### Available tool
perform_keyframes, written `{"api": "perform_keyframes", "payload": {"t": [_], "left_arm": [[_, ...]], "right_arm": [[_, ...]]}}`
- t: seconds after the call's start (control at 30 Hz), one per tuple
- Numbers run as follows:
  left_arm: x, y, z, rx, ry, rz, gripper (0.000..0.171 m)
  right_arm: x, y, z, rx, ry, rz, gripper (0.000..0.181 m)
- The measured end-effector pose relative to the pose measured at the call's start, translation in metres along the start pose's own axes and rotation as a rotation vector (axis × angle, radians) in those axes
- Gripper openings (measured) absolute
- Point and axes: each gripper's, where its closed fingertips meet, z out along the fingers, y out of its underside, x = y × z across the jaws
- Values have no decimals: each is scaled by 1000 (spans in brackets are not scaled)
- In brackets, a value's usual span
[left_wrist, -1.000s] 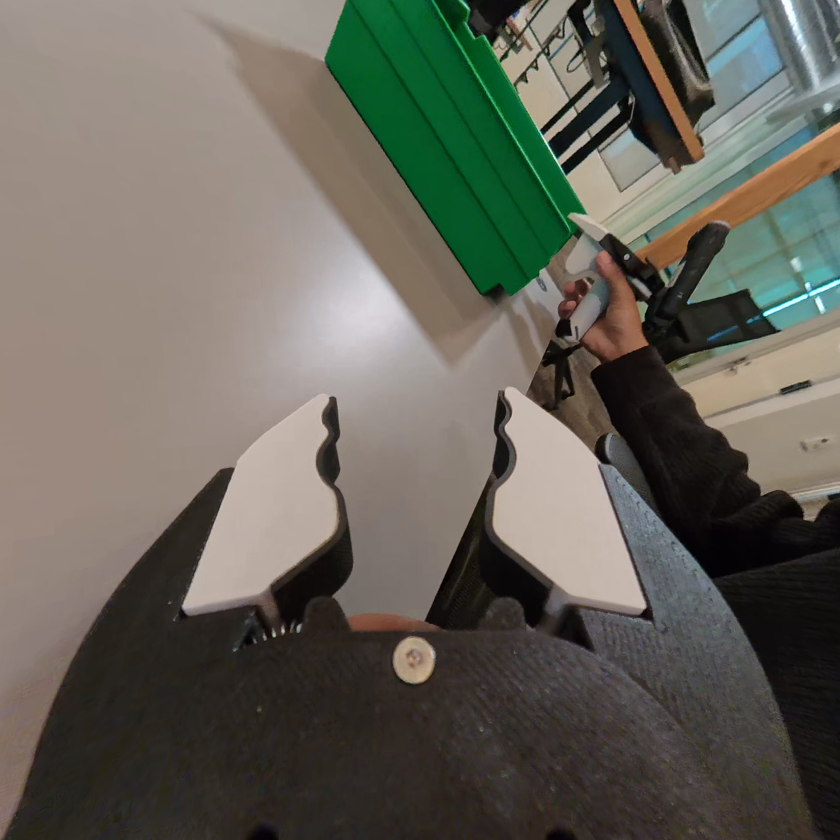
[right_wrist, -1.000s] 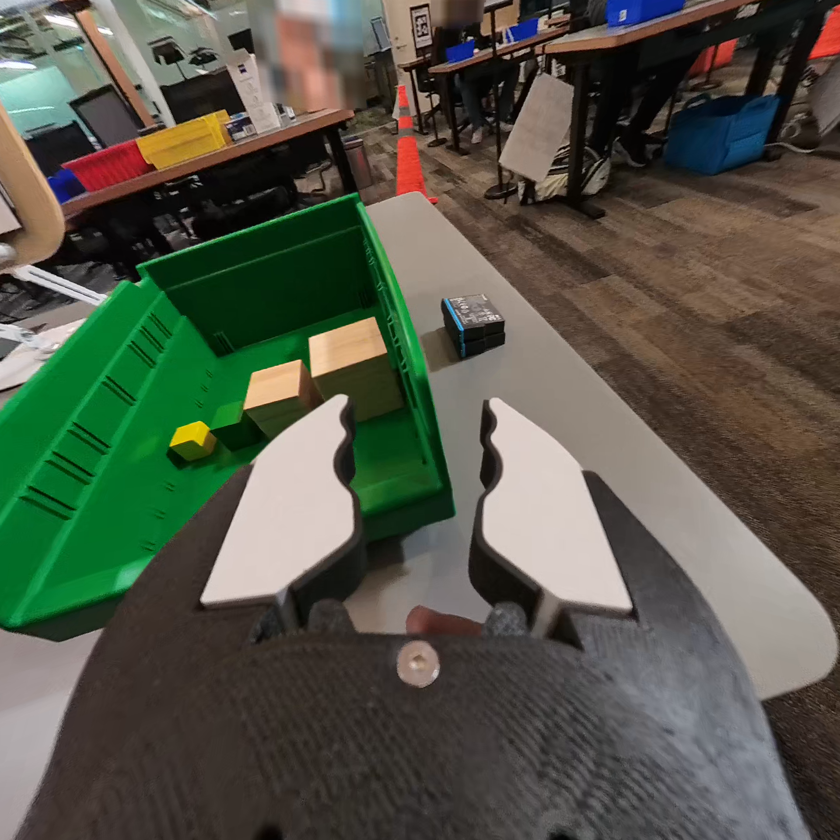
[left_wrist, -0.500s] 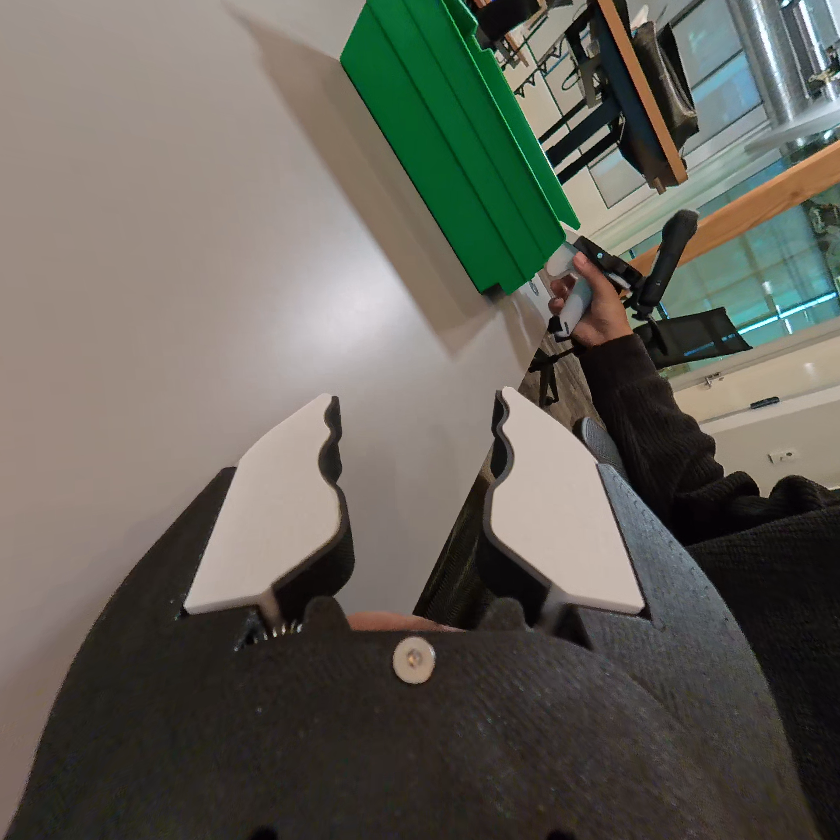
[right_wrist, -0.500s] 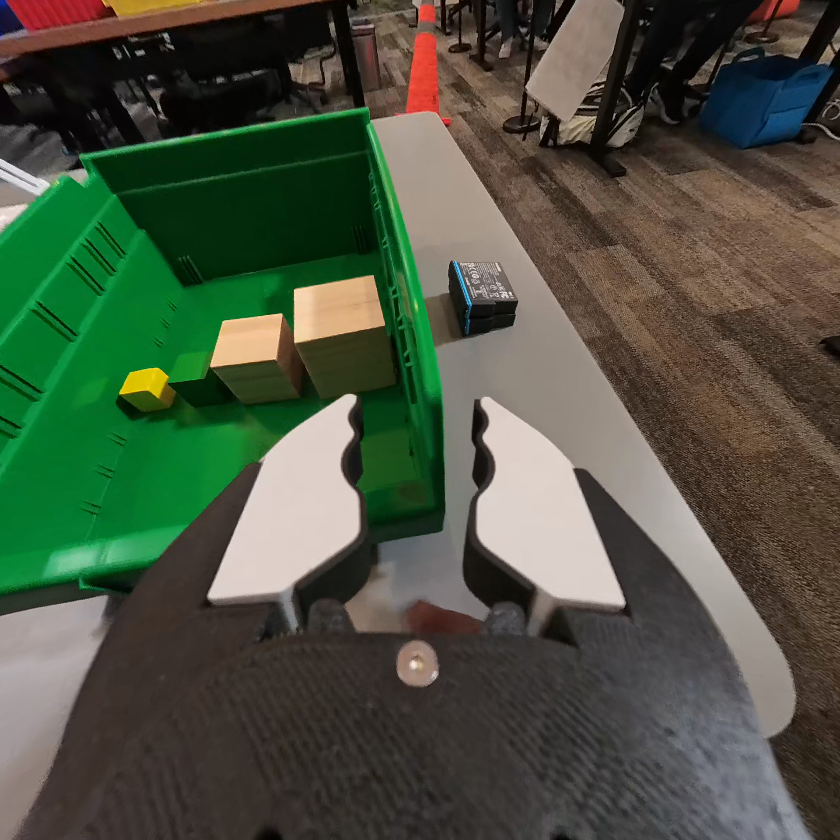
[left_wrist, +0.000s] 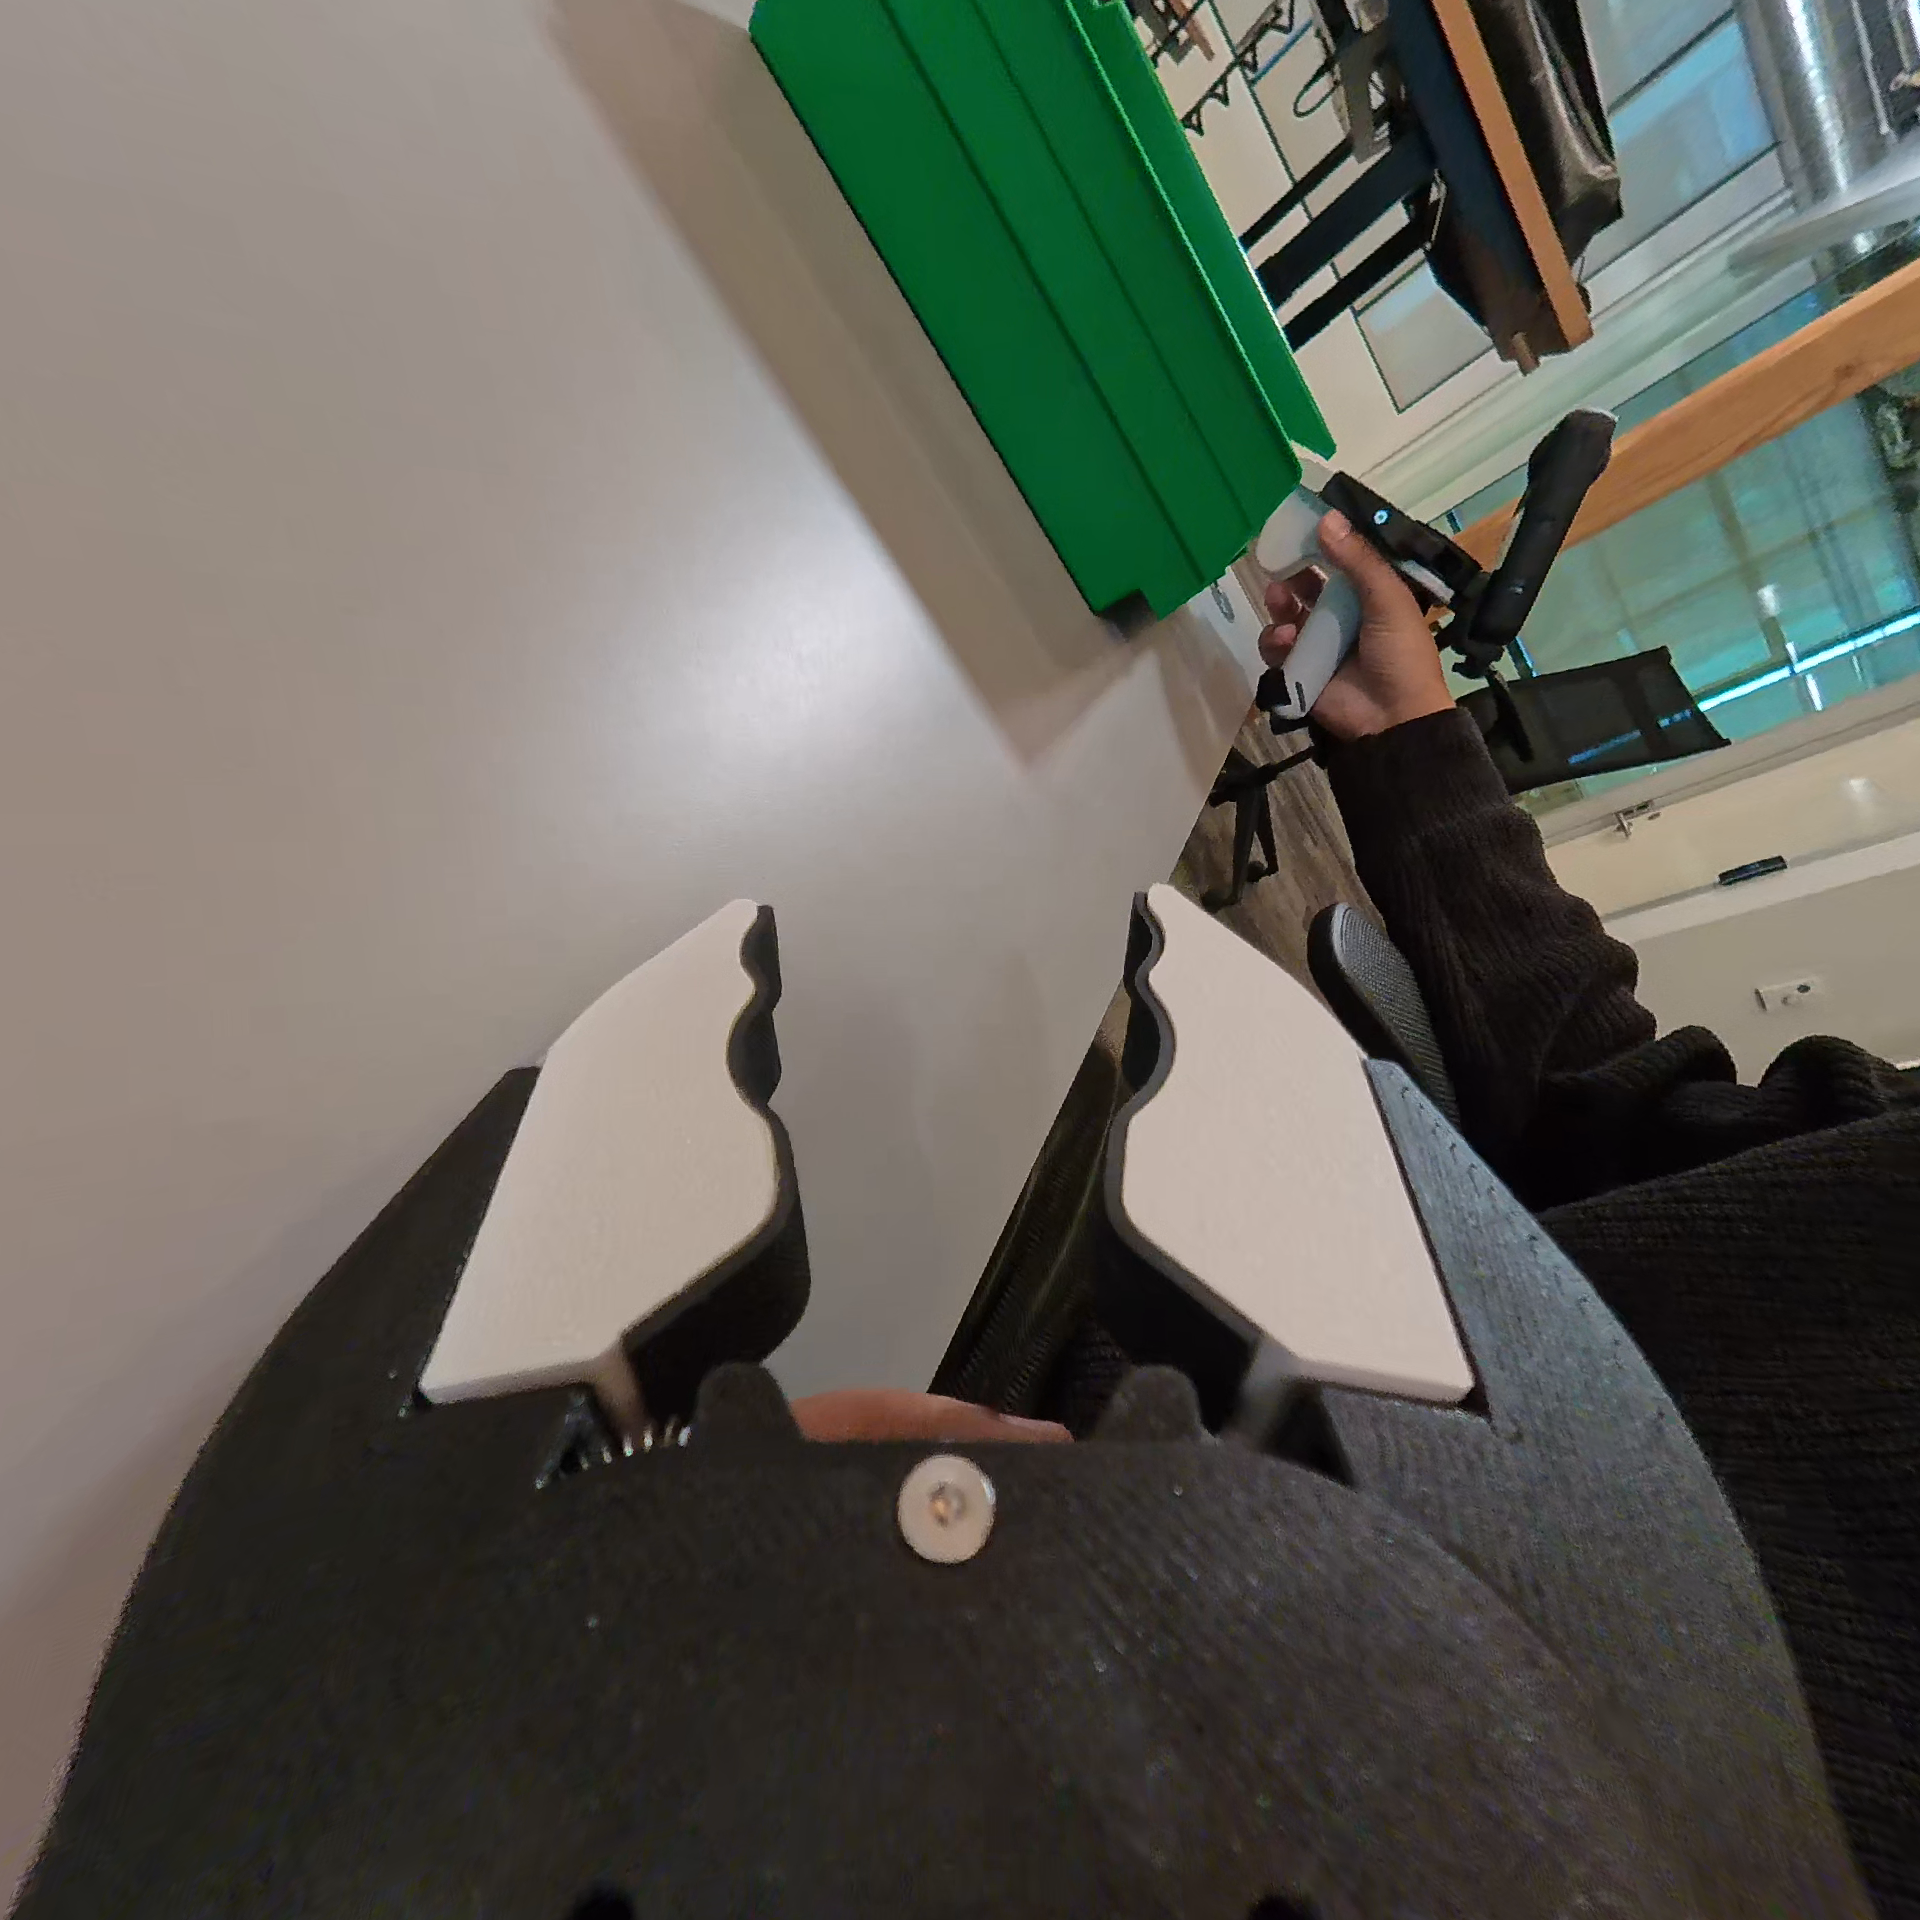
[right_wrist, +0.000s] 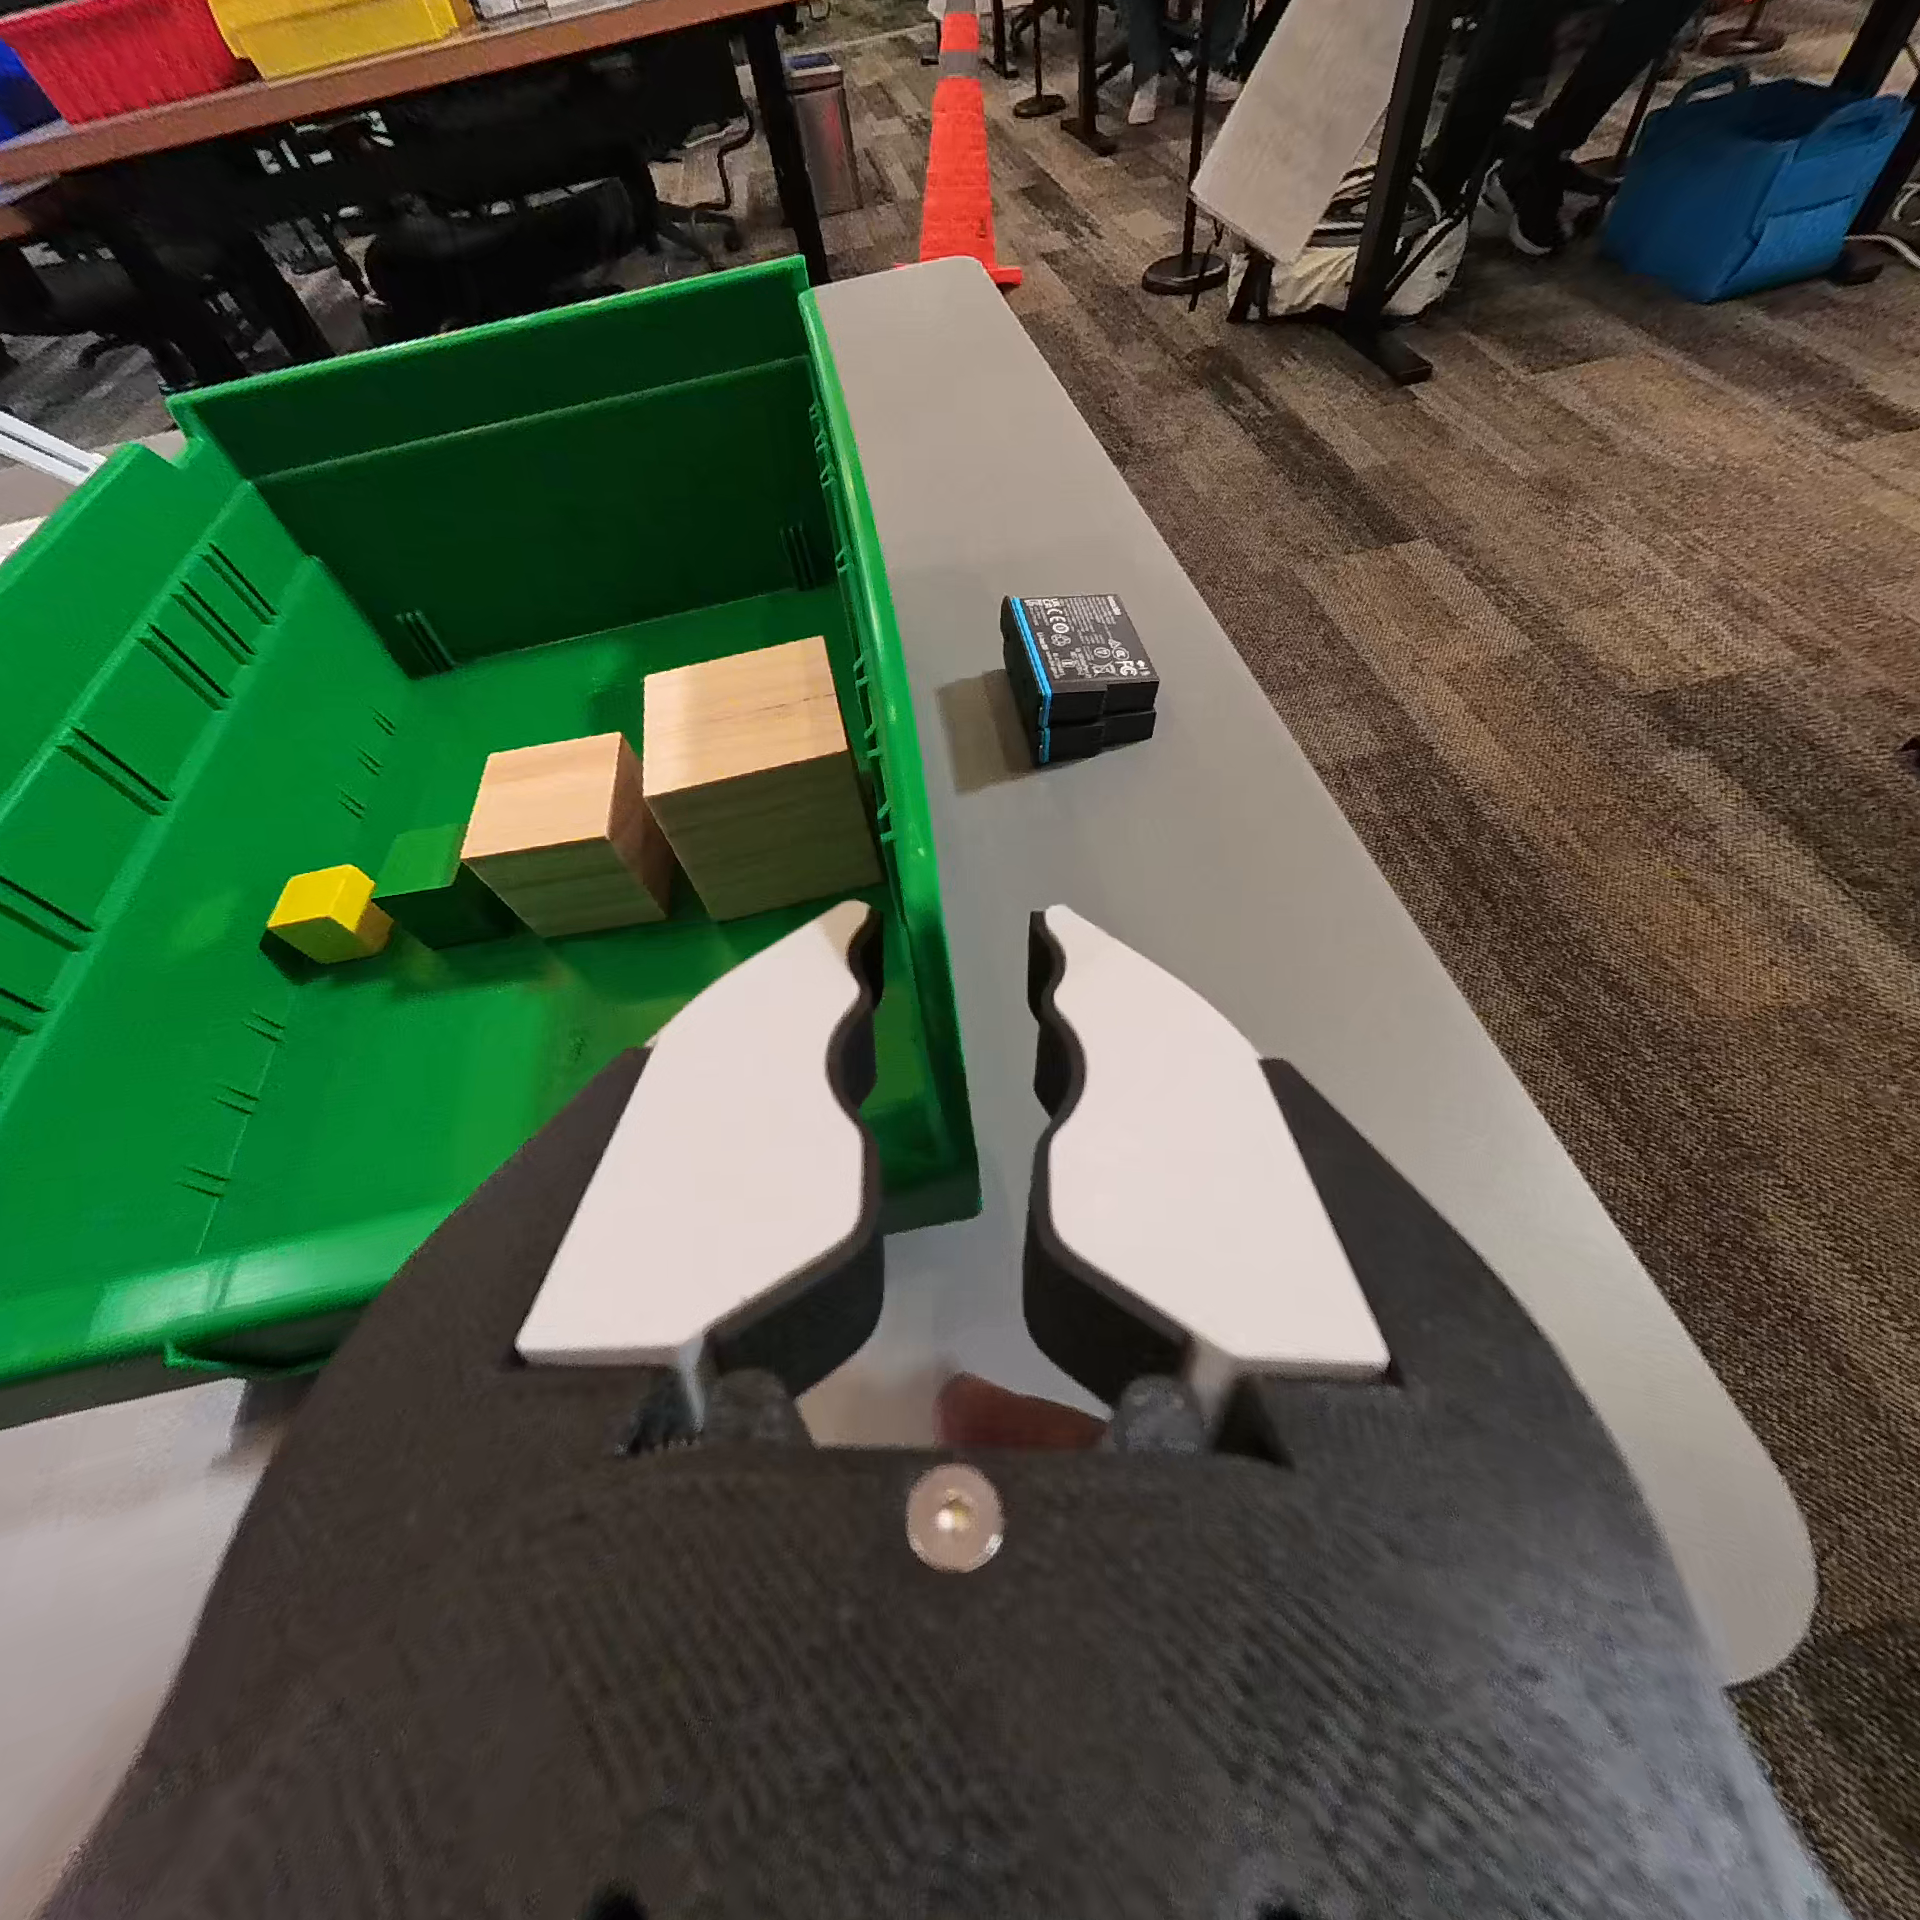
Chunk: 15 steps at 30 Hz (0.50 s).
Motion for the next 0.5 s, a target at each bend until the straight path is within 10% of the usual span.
{"api": "perform_keyframes", "payload": {"t": [0.5], "left_arm": [[0,3,1,-21,-7,17,65]], "right_arm": [[-1,0,1,-8,15,-35,25]]}}
